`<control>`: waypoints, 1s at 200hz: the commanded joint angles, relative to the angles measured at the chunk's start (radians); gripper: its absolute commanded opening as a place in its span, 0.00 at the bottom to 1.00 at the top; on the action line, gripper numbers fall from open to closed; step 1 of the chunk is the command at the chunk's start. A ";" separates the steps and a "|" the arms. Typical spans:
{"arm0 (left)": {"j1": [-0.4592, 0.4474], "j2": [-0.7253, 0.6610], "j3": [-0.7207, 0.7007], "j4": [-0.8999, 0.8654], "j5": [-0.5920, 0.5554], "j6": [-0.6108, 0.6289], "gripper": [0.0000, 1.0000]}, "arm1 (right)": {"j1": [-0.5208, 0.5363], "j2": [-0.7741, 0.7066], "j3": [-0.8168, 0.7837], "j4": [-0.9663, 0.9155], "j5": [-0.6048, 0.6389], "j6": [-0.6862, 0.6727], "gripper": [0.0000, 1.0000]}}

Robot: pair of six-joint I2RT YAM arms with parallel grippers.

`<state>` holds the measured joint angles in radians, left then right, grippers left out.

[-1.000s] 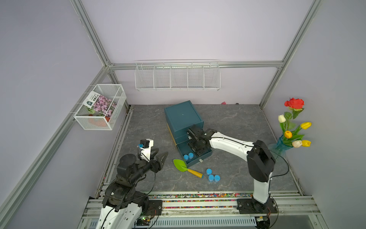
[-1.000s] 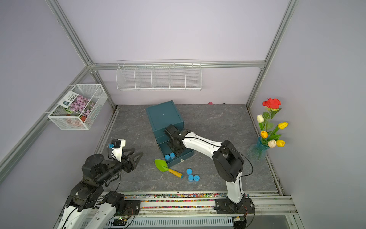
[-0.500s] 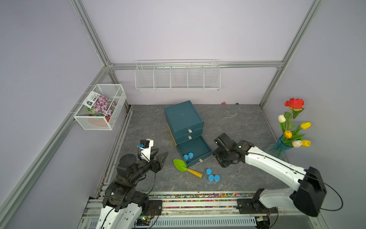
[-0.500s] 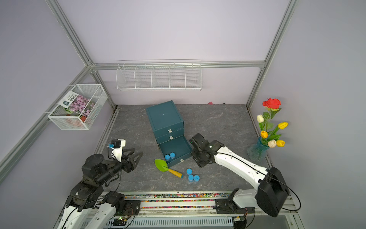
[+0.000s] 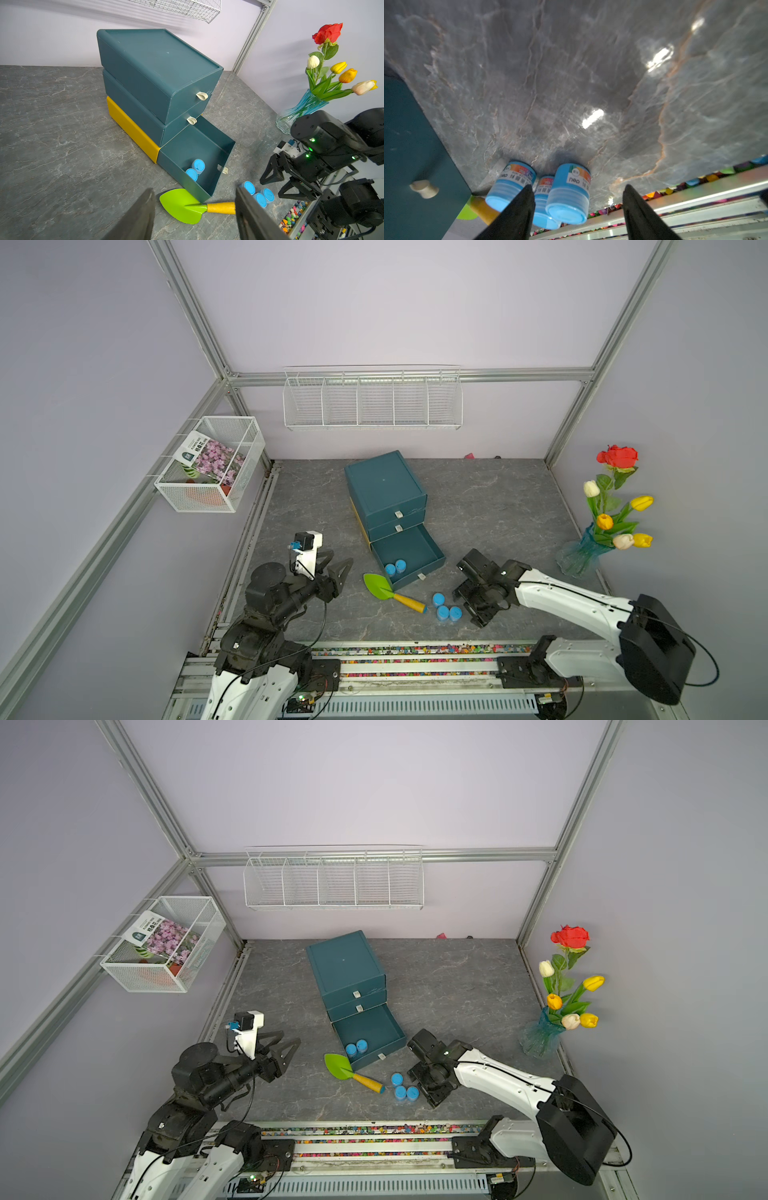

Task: Put the paint cans in the drawer according to color
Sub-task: Pick up the paint can at the center of the board.

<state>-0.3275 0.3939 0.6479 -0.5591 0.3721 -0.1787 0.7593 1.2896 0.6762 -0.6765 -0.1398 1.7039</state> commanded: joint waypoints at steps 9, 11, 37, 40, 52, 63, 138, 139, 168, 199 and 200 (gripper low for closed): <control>-0.001 0.001 -0.002 0.001 0.010 0.001 0.64 | 0.017 0.041 -0.003 0.033 -0.028 -0.011 0.70; -0.002 0.001 -0.002 0.001 0.010 0.001 0.64 | 0.019 0.044 -0.003 0.034 -0.030 -0.010 0.70; -0.002 -0.001 -0.002 0.001 0.008 0.001 0.64 | 0.046 0.078 0.001 0.053 -0.043 -0.001 0.68; -0.001 -0.002 -0.002 0.001 0.007 0.001 0.64 | 0.048 0.081 0.002 0.056 -0.043 0.000 0.68; -0.002 -0.001 -0.002 0.001 0.008 0.000 0.64 | 0.054 0.092 0.010 0.061 -0.043 0.002 0.65; -0.001 -0.001 -0.002 0.001 0.008 -0.001 0.64 | 0.057 0.098 0.016 0.056 -0.038 0.005 0.59; -0.001 -0.002 -0.002 -0.001 0.006 0.001 0.64 | 0.051 0.052 0.139 -0.087 0.086 -0.046 0.15; -0.001 -0.002 -0.002 -0.001 0.006 0.001 0.64 | 0.051 0.052 0.144 -0.091 0.090 -0.048 0.15; -0.001 -0.002 -0.002 0.001 0.004 0.001 0.64 | 0.021 0.080 0.316 -0.128 0.160 -0.124 0.12; -0.001 -0.001 -0.002 0.001 0.004 0.000 0.64 | 0.000 0.209 0.492 -0.095 0.180 -0.173 0.10; -0.001 -0.001 -0.002 0.001 0.004 0.001 0.64 | -0.001 0.213 0.495 -0.092 0.179 -0.173 0.10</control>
<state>-0.3275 0.3935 0.6479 -0.5591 0.3740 -0.1787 0.7719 1.4094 1.0847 -0.7563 -0.0181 1.5936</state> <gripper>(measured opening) 0.642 0.360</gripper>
